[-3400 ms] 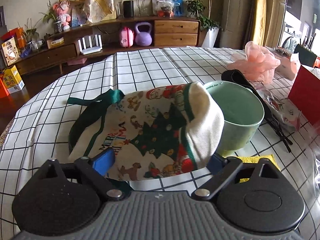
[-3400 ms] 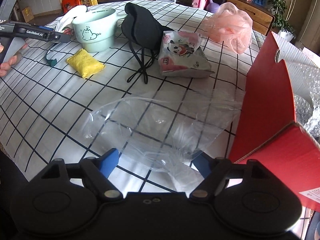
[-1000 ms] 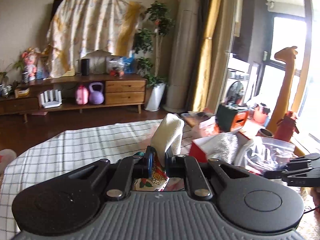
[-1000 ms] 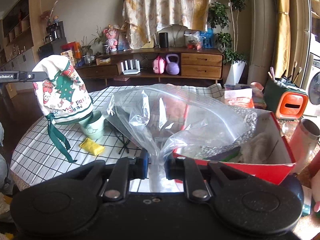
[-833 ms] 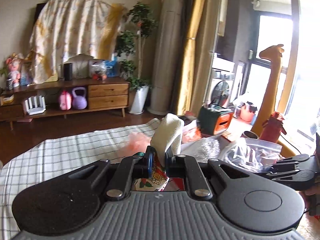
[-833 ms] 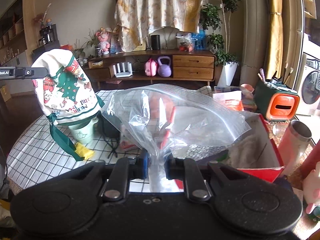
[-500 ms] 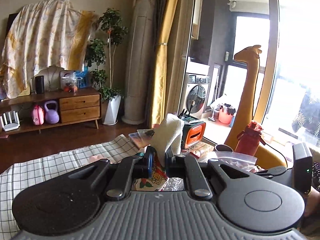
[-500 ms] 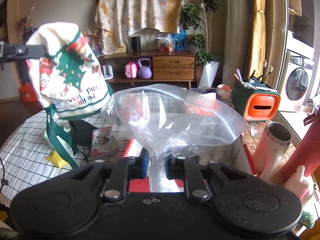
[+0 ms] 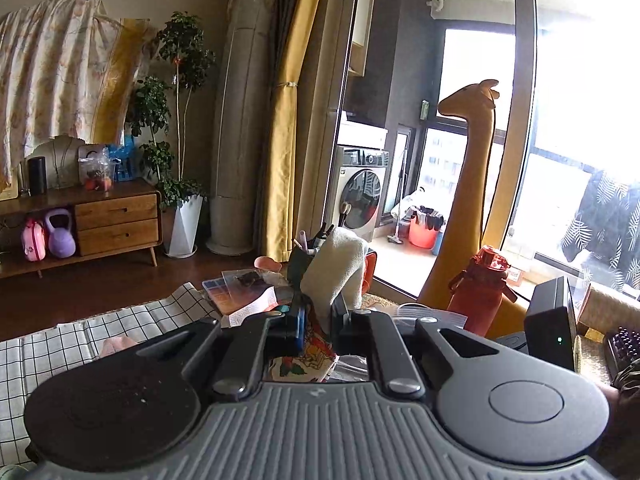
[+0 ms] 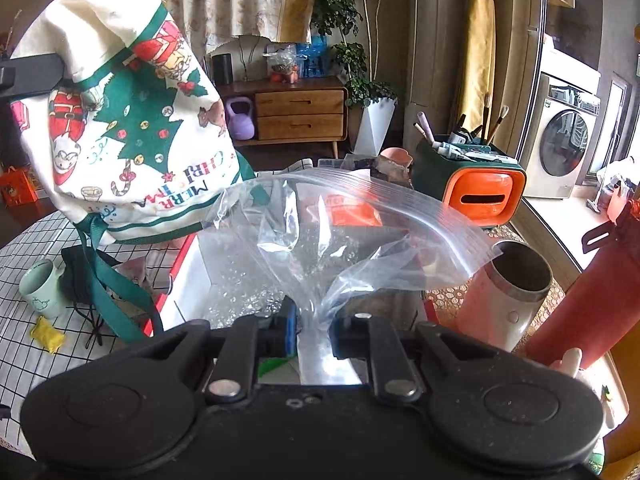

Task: Organize soft objects
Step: 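Lift and carry the Christmas bag and plastic bag with both grippers toward the red box, then release the Christmas bag into the box with the left gripper while the right releases the plastic bag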

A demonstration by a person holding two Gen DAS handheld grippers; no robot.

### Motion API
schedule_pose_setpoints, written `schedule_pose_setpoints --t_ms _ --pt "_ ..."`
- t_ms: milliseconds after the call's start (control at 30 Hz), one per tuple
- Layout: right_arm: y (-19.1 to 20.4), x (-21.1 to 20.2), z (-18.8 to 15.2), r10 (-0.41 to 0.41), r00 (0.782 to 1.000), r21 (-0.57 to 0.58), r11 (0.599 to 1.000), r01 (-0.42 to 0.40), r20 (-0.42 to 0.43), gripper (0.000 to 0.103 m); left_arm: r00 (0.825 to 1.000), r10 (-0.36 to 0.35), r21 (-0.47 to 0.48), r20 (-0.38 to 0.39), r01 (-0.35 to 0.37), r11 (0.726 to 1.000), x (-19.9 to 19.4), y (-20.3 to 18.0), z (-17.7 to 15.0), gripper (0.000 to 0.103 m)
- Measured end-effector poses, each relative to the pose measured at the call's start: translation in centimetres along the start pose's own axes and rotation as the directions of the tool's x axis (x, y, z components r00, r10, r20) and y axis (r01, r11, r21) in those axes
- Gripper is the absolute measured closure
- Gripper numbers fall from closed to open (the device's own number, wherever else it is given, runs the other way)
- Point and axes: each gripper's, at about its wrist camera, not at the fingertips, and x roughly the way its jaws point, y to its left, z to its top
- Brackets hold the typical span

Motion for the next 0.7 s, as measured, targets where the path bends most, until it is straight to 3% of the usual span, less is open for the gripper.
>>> schedule_pose_setpoints --t_ms 367,700 --pt "-1.9 6.9 0.2 -0.014 0.997 0.046 0.999 0.017 -0.072 0.088 0.995 -0.015 -0.063 -0.102 0.008 0.998 6.9 1.4 -3.0 0.092" --pt "-3.1 10.5 -1.2 -0.032 0.996 0.076 0.996 0.039 -0.083 0.088 0.972 -0.048 -0.083 -0.23 0.029 0.996 11.7 1.5 -7.1 0.092"
